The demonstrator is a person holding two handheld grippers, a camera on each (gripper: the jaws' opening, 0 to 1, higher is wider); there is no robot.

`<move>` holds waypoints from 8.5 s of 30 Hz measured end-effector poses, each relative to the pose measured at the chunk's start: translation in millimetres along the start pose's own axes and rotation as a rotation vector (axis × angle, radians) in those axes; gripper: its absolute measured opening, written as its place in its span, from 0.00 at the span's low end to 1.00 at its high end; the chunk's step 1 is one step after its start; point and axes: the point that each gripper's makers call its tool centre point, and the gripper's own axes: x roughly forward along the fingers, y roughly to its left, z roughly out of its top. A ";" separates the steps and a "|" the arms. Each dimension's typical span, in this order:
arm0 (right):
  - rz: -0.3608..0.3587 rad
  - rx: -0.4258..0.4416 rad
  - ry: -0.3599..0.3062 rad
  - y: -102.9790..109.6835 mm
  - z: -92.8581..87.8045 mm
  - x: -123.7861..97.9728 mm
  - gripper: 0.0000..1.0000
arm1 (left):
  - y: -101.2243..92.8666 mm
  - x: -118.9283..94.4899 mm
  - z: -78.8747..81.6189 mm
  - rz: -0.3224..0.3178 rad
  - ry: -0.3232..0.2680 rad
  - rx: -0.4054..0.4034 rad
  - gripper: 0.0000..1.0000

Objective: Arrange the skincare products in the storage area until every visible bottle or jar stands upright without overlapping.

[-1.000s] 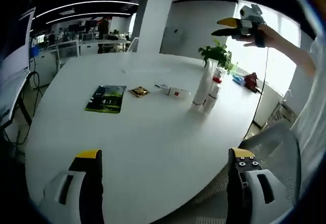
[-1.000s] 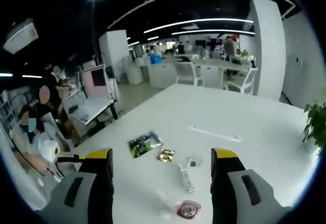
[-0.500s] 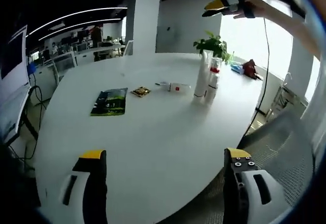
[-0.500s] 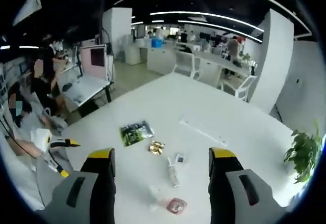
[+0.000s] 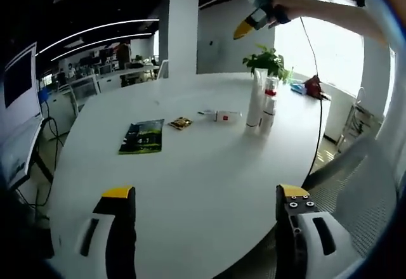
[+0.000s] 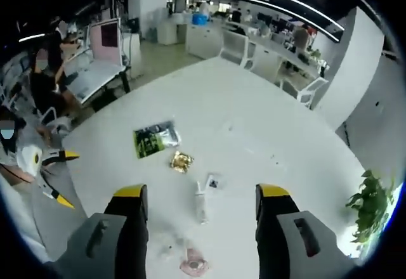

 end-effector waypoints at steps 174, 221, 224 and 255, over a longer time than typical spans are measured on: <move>0.656 -0.185 -0.659 212.3 -92.9 -130.3 0.21 | -193.1 -38.5 216.3 -0.640 -0.239 0.302 0.22; 0.523 -0.303 -0.394 108.3 -252.9 15.0 0.20 | -247.2 170.4 101.7 -0.520 0.111 0.126 0.21; 0.524 -0.324 -0.388 108.4 -256.0 20.1 0.20 | -247.0 173.3 97.9 -0.514 0.123 0.120 0.21; 0.511 -0.312 -0.370 74.9 -234.9 50.8 0.20 | -235.7 161.6 68.5 -0.457 0.184 0.000 0.30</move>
